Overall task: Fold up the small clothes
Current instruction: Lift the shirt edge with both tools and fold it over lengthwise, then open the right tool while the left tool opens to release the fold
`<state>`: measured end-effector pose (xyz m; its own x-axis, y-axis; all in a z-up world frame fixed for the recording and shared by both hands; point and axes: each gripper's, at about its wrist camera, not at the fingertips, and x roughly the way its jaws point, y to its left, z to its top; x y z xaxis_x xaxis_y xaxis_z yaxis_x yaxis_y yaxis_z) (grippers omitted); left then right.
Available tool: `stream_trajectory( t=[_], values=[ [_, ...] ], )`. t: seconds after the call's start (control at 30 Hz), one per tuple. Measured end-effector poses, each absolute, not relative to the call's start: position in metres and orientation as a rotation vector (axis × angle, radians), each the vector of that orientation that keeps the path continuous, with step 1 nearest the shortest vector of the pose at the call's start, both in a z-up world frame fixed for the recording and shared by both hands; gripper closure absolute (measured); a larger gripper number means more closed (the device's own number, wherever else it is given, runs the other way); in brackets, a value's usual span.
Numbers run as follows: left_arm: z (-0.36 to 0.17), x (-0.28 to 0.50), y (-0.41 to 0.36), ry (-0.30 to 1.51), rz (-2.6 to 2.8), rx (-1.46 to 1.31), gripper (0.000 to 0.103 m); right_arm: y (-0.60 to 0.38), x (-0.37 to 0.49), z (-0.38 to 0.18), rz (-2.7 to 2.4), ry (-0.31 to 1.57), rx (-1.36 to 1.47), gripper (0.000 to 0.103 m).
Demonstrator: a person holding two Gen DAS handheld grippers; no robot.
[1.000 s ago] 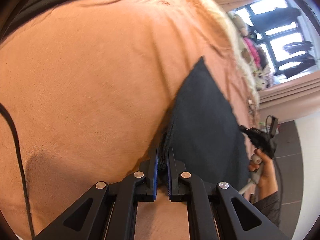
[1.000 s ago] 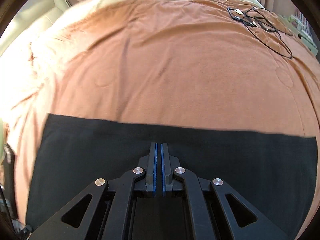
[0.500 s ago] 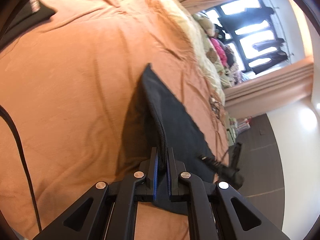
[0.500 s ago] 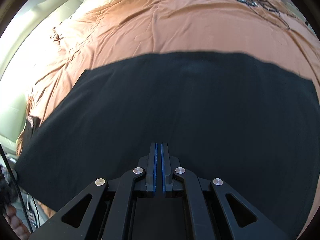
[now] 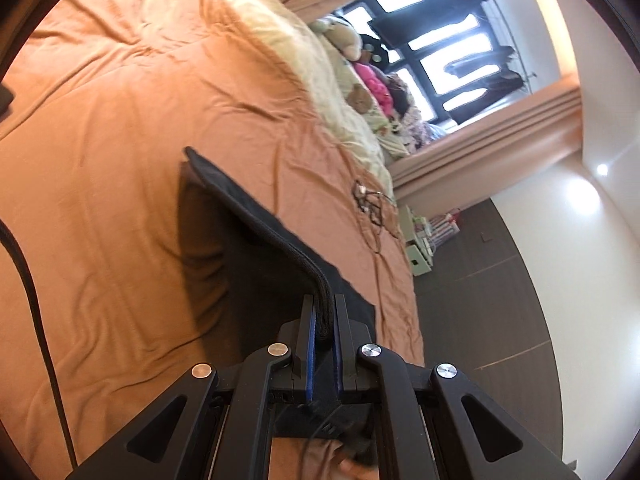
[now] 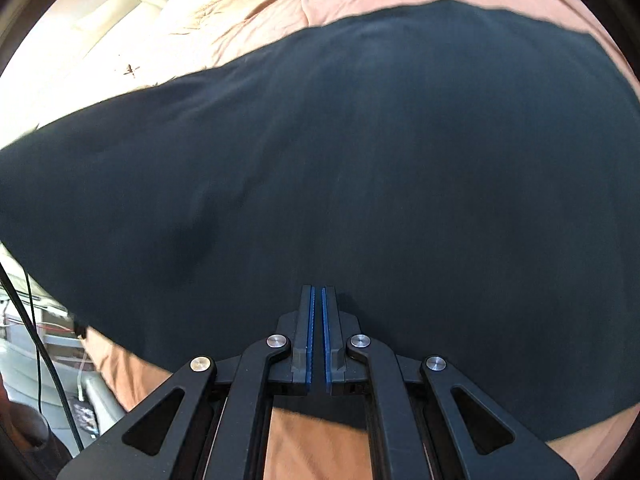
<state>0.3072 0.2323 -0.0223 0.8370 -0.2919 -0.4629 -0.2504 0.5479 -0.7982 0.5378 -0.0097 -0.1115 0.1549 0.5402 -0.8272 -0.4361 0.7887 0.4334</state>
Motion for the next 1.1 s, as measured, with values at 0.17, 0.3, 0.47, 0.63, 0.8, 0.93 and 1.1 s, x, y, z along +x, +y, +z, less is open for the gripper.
stream_trajectory(
  t=[0.17,0.3,0.47,0.63,0.8,0.93,1.1],
  values=[
    [-0.009,0.324,0.215,0.609,-0.068,-0.996,0.097,-0.019,0.529,-0.122,0.708,1.246,0.148,0.103],
    [0.001,0.341,0.191,0.628,-0.102,-0.957,0.097,-0.026,0.52,-0.127,0.731,1.267,0.204,0.103],
    [0.011,0.36,0.159,0.659,-0.161,-0.908,0.097,-0.043,0.518,-0.118,0.722,1.251,0.231,0.103],
    [0.021,0.378,0.126,0.686,-0.203,-0.853,0.097,-0.08,0.516,-0.079,0.687,1.151,0.233,0.102],
    [0.027,0.393,0.094,0.715,-0.256,-0.804,0.097,-0.116,0.508,-0.047,0.647,1.068,0.218,0.048],
    [0.028,0.407,0.065,0.75,-0.308,-0.766,0.097,-0.156,0.494,-0.026,0.603,0.972,0.23,0.022],
    [0.022,0.421,0.033,0.79,-0.357,-0.731,0.097,-0.198,0.482,-0.02,0.558,0.934,0.227,0.022]
  ],
)
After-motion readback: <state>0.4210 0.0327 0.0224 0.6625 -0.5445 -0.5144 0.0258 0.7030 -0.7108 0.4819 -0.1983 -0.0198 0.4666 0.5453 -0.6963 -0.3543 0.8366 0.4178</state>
